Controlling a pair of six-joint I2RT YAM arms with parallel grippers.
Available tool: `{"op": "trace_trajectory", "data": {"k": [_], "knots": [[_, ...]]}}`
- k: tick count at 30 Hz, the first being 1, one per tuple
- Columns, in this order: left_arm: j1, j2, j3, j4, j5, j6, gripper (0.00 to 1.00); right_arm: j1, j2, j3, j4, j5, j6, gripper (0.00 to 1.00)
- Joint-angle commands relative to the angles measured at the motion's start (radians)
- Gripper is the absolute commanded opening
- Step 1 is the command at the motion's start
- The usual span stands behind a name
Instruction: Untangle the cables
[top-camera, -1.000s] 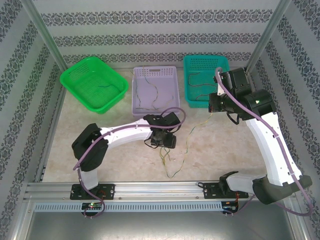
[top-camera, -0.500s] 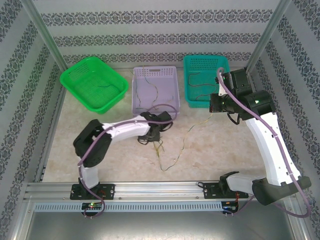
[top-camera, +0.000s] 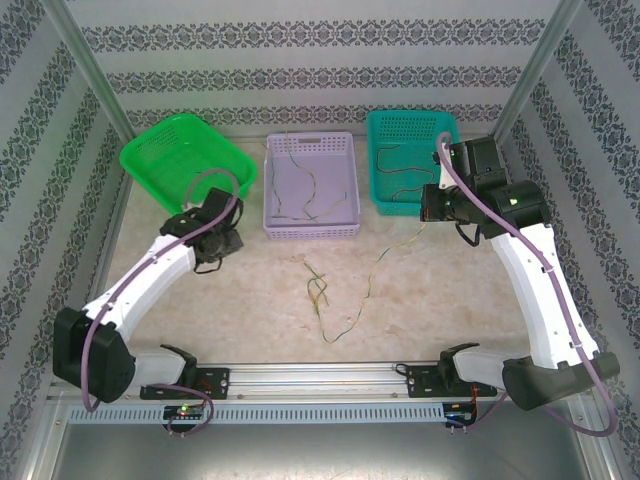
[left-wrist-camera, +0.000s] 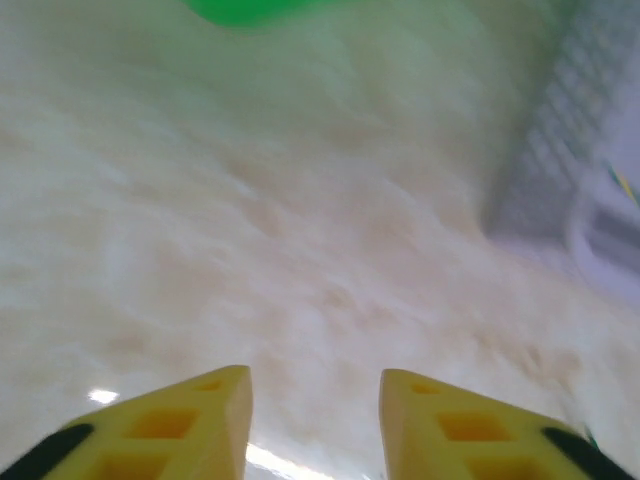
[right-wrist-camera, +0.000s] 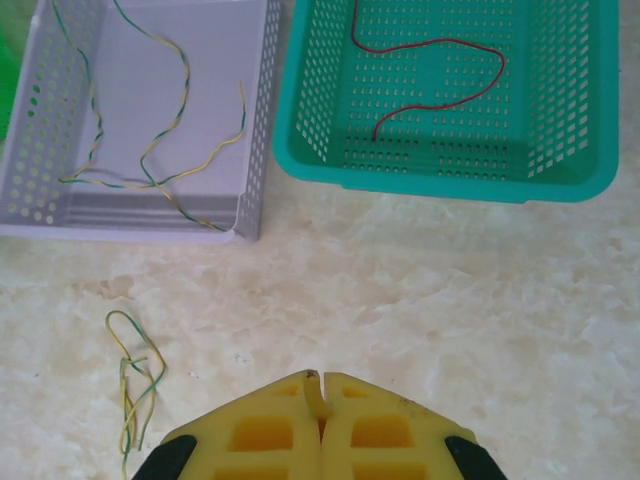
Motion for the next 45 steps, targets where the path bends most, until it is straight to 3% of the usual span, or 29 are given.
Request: {"op": "trace_trajectory", "data": {"k": [1,3,6,11,15,21,23,25,27,32,35,40,45], "knots": [[-0.158,0.081,0.006,0.156,0.213,-0.012,0.52,-0.006,0.008,0.001,0.025,-0.024,-0.008,0.0],[-0.251,0.147,0.015,0.179,0.194,-0.111,0.57,-0.005,0.009,0.005,0.028,-0.026,-0.002,0.0],[-0.323,0.222,0.009,0.285,0.202,-0.249,0.66,0.001,0.009,0.003,0.029,-0.027,0.004,0.0],[-0.35,0.345,0.028,0.364,0.212,-0.37,0.67,0.007,0.001,-0.01,0.032,-0.023,0.012,0.0],[-0.349,0.414,0.063,0.366,0.196,-0.369,0.62,0.007,-0.004,-0.015,0.031,-0.021,0.013,0.0],[-0.347,0.508,0.101,0.399,0.204,-0.366,0.45,0.007,-0.011,-0.031,0.036,-0.021,0.011,0.0],[-0.345,0.517,0.111,0.387,0.183,-0.368,0.31,0.007,-0.01,-0.034,0.039,-0.021,0.01,0.0],[-0.342,0.5,0.116,0.333,0.125,-0.363,0.11,0.006,-0.009,-0.031,0.037,-0.013,0.005,0.0],[-0.334,0.453,0.113,0.259,0.05,-0.354,0.0,0.002,-0.009,-0.03,0.033,0.002,-0.001,0.0],[-0.231,0.267,0.072,0.061,-0.114,-0.321,0.0,-0.01,-0.011,-0.031,0.031,0.032,-0.007,0.0],[-0.107,0.152,0.027,-0.003,-0.143,-0.278,0.0,-0.018,-0.009,-0.034,0.033,0.049,-0.007,0.0],[0.099,0.013,-0.029,-0.06,-0.127,-0.194,0.0,-0.026,-0.007,-0.026,0.044,0.057,0.0,0.0],[0.125,-0.016,-0.089,-0.009,-0.018,-0.164,0.0,-0.033,-0.004,0.026,0.071,-0.005,0.051,0.0]]}}
